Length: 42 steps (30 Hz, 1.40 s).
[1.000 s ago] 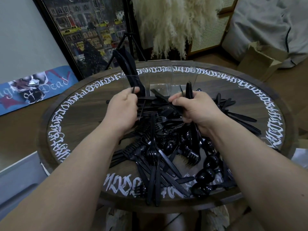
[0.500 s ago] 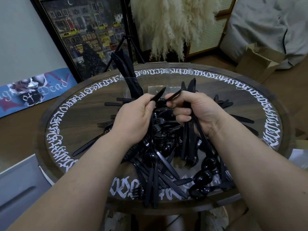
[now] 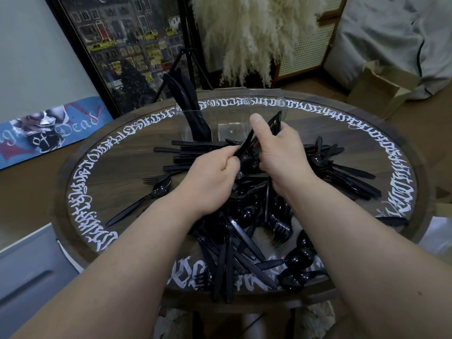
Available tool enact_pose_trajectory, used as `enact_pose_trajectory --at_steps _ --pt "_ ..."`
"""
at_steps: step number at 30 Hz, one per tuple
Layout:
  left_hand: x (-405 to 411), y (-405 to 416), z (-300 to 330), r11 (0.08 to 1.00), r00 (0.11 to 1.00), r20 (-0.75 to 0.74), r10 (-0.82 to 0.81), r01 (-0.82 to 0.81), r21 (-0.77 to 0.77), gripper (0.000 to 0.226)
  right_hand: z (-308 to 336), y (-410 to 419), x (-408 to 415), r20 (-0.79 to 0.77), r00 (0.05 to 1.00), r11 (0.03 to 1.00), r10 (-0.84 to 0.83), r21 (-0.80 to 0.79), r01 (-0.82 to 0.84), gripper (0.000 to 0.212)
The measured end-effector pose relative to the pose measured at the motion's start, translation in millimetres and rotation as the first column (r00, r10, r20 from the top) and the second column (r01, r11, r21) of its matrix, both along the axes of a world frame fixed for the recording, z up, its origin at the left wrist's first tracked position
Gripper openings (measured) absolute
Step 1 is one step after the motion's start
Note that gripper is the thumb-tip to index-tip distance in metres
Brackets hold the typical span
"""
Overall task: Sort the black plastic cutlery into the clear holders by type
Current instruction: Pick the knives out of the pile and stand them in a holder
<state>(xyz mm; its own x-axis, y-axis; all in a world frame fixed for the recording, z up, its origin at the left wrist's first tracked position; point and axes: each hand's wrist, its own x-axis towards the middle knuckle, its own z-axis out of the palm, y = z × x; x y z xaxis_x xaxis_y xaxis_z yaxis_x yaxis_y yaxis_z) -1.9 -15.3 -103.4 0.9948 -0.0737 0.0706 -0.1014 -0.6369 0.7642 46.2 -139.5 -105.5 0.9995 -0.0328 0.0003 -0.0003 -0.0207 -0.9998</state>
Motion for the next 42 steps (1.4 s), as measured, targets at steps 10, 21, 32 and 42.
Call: enact_pose_trajectory --at_steps 10,21,32,42 --pt "-1.2 -6.7 -0.6 0.979 0.983 -0.105 -0.149 0.162 0.124 0.027 -0.1 4.1 -4.1 0.173 0.985 0.969 0.003 -0.244 0.040 0.024" --pt "-2.4 1.6 -7.4 0.994 0.985 -0.158 -0.071 0.083 0.073 0.024 -1.3 6.4 4.4 0.115 0.970 0.976 -0.213 -0.027 0.218 0.019" --pt "-5.1 -8.5 -7.9 0.999 0.997 -0.074 -0.033 0.034 0.014 0.023 3.5 9.2 5.4 -0.057 0.986 0.923 -0.157 0.346 0.167 0.016" --pt "-7.3 -8.2 -1.5 1.000 0.999 -0.046 0.008 -0.010 -0.025 0.029 -6.8 5.1 12.3 -0.041 0.963 0.940 -0.267 0.210 0.270 0.025"
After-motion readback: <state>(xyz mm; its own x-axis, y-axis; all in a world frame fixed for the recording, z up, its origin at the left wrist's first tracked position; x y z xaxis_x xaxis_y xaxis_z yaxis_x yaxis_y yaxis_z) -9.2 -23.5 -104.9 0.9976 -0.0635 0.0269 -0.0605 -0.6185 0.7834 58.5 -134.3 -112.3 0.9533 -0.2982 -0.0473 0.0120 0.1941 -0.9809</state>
